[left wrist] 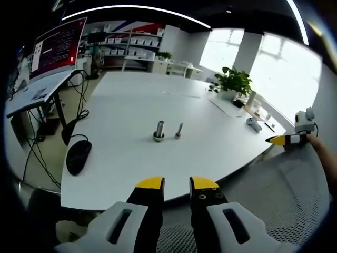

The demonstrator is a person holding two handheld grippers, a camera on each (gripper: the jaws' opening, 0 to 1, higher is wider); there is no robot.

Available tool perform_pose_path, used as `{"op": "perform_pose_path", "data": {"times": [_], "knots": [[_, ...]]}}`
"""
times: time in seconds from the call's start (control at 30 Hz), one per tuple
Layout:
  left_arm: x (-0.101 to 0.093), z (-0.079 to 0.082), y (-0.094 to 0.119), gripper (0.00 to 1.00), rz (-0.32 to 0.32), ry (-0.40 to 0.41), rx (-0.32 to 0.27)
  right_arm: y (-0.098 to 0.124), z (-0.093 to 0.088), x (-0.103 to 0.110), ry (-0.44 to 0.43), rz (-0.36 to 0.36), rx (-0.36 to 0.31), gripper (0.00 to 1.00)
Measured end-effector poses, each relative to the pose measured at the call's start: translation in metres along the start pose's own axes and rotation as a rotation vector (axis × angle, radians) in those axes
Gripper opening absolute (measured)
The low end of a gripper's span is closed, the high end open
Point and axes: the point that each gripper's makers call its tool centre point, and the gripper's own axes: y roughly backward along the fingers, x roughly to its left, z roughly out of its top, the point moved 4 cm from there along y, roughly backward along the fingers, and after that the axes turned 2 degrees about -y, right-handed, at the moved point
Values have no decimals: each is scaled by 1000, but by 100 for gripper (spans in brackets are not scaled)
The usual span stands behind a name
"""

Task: Place the washer onto the threaded stud by aligning its center hole with the stud, sliding it down to the base, and recovering from edge contact or off-axis alignment until the washer reaches the visible bottom stop.

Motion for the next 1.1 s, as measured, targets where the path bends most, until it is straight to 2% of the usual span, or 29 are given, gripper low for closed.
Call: {"op": "perform_pose_path", "data": {"times": [0.4, 0.8, 0.9, 1.1], "knots": [[1, 1, -1, 16, -5, 8, -9, -2, -2, -2, -10, -2, 31, 51], [0, 1, -1, 16, -5, 7, -8, -2, -3, -6, -39, -2, 24, 52], [-1, 1, 0, 16, -6, 5, -7, -3, -6, -8, -54, -6, 63, 54], [-1, 0, -1, 16, -7, 5, -8, -3, -8, -6, -62, -4, 72, 55]]}}
